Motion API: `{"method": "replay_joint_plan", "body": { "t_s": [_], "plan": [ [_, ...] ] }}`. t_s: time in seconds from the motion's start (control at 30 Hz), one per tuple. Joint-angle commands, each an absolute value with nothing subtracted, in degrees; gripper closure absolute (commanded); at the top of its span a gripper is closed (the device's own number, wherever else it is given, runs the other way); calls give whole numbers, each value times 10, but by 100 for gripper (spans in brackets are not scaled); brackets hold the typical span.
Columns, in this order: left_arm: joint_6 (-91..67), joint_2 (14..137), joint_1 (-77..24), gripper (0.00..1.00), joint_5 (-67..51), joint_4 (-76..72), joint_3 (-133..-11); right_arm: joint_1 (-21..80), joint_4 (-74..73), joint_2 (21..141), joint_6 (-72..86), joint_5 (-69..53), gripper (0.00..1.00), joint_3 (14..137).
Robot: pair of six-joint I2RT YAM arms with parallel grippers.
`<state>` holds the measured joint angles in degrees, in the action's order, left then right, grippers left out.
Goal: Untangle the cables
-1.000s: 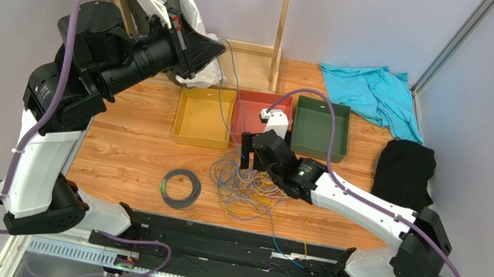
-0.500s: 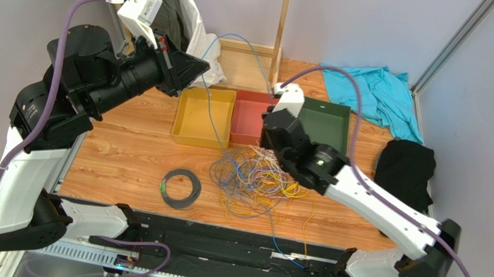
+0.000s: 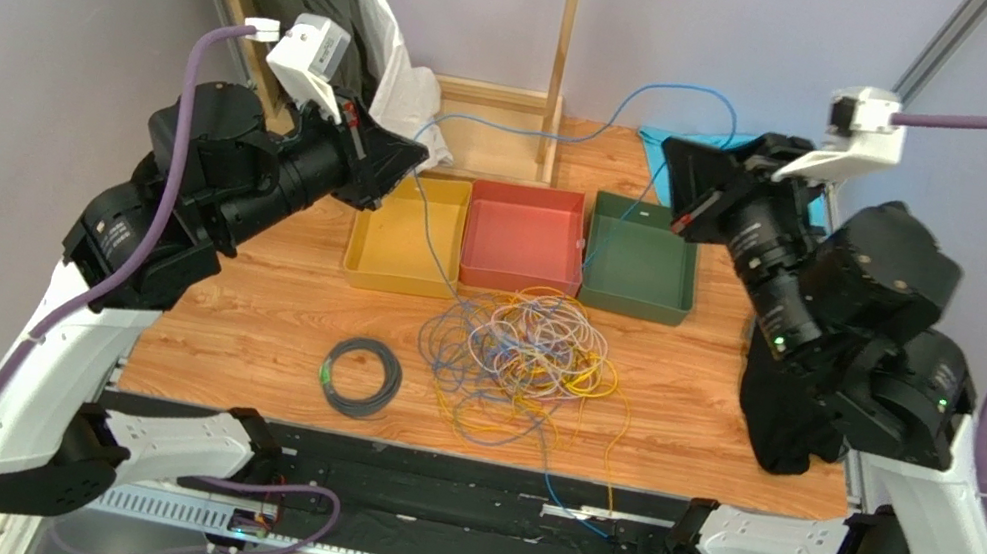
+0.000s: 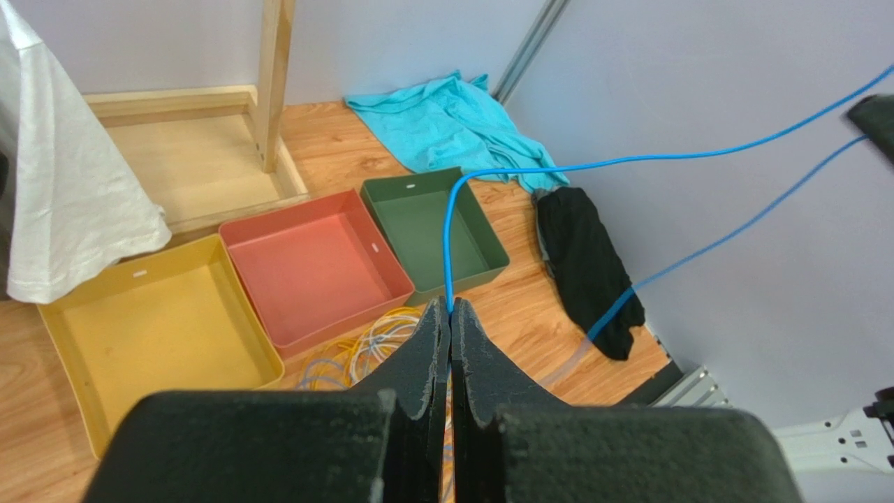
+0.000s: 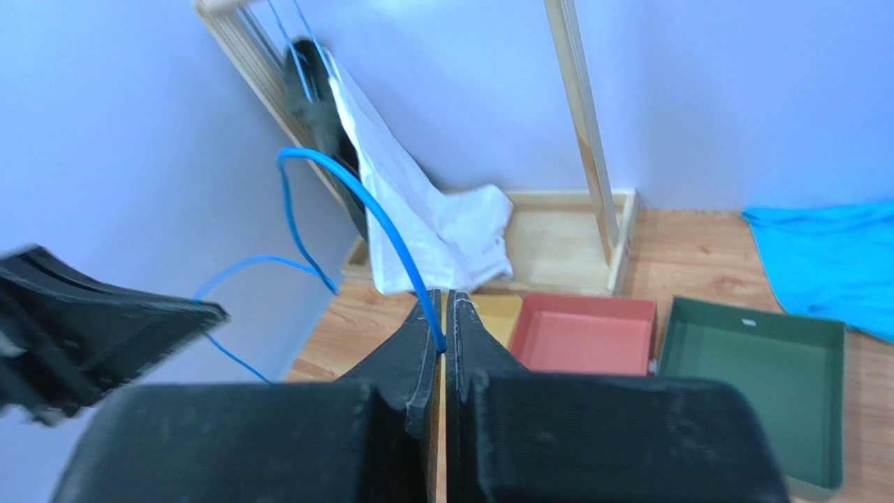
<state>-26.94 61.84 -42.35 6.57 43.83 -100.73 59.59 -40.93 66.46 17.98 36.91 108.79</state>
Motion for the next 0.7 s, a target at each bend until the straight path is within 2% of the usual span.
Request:
{"method": "replay_joint_plan", "body": {
  "t_s": [0.0, 0.2, 0.43, 0.67],
  "plan": [
    [-269, 620, -426, 100, 65, 389, -1019, 599, -450, 693, 149, 355, 100, 1205],
    [-262, 648, -426, 100, 53, 378, -1045, 599, -420, 719, 114, 334, 100, 1303],
    [-256, 682, -426, 100, 61, 336, -1031, 599, -404, 736, 77, 389, 100, 1261],
    [-239, 758, -425, 100, 82, 334, -1093, 573, -377, 797, 50, 427, 100, 1260]
  ]
}}
